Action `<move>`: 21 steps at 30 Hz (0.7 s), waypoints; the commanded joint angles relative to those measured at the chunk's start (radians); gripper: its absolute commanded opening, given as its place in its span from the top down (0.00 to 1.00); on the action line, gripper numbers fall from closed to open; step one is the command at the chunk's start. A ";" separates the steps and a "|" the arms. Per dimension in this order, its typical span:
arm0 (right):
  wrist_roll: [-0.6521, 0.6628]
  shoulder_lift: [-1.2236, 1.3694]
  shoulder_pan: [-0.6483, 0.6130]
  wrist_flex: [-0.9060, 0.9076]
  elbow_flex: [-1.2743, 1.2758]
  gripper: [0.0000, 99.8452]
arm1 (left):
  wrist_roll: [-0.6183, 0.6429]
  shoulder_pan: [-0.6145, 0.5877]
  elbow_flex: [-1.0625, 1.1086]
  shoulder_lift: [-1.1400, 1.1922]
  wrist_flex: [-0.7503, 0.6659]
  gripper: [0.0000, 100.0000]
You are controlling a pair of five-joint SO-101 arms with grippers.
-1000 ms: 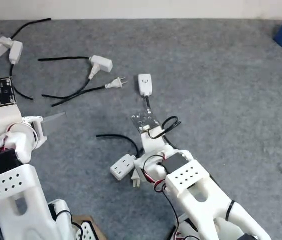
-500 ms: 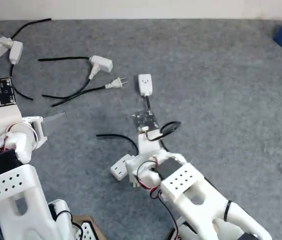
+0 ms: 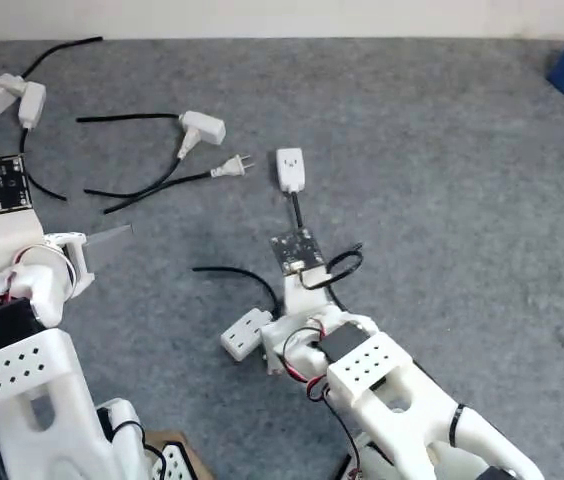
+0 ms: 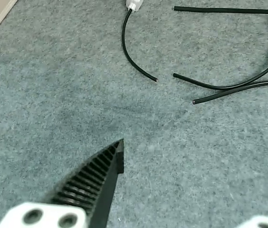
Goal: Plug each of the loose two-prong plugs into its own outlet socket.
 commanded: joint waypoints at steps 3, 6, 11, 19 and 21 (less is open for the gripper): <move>0.006 -0.001 0.031 -0.088 0.033 0.83 | -0.009 -0.008 -0.005 -0.007 -0.015 0.50; 0.006 -0.001 0.027 -0.179 0.074 0.83 | -0.011 -0.010 -0.004 -0.007 -0.014 0.50; 0.006 -0.001 -0.001 -0.228 0.110 0.83 | -0.011 -0.010 -0.002 -0.008 0.008 0.50; 0.011 0.007 -0.084 -0.229 0.114 0.83 | -0.011 -0.025 -0.002 -0.010 0.006 0.50; 0.012 0.050 -0.082 -0.229 0.114 0.83 | -0.011 -0.042 -0.002 -0.015 0.006 0.50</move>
